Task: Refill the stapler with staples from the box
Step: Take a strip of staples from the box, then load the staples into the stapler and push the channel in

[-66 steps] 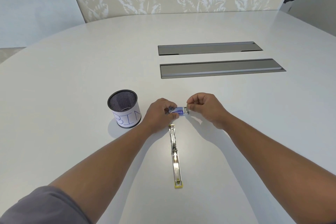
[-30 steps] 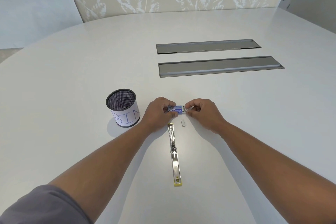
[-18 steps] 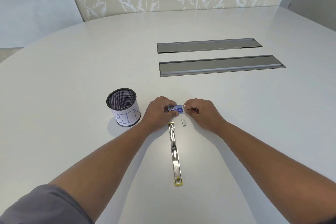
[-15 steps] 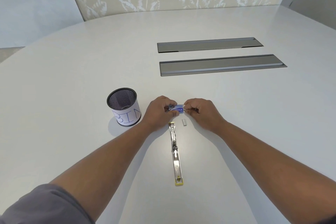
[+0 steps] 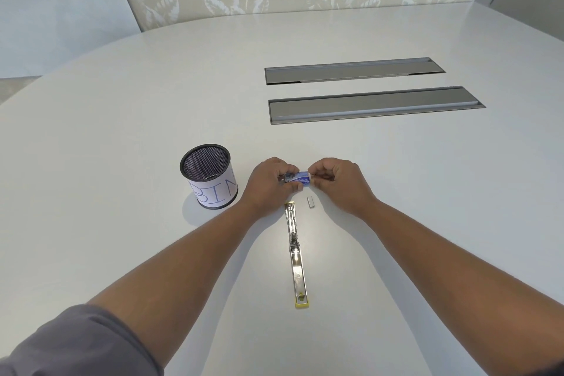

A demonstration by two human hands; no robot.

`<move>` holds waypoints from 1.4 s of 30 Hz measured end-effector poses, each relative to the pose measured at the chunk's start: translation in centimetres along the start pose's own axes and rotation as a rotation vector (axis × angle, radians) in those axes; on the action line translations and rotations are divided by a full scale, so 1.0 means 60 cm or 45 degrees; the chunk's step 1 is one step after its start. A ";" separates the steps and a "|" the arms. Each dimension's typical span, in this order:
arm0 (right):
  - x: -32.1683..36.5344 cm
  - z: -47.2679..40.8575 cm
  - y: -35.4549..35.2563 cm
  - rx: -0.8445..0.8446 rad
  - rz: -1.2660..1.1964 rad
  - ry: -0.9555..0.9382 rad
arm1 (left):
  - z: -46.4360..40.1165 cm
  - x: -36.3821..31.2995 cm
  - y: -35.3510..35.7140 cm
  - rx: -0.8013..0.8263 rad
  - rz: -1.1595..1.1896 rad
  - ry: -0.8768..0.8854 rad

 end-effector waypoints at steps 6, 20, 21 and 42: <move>-0.003 0.014 0.001 -0.083 -0.172 0.085 | 0.001 -0.002 -0.001 -0.003 0.000 -0.001; -0.008 0.017 0.000 -0.157 -0.087 0.121 | 0.001 0.001 -0.001 -0.014 0.016 0.001; -0.009 0.016 -0.001 -0.163 -0.078 0.128 | 0.002 0.002 -0.001 -0.017 0.018 -0.009; 0.015 0.100 0.019 -0.016 0.066 -0.012 | 0.108 0.008 -0.026 -0.169 0.059 -0.141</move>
Point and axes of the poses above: each hand's wrist, its own z-axis away from the middle knuckle, its own y-axis out of the palm, x = y × z, the point moved 7 cm from there along -z, towards the middle knuckle
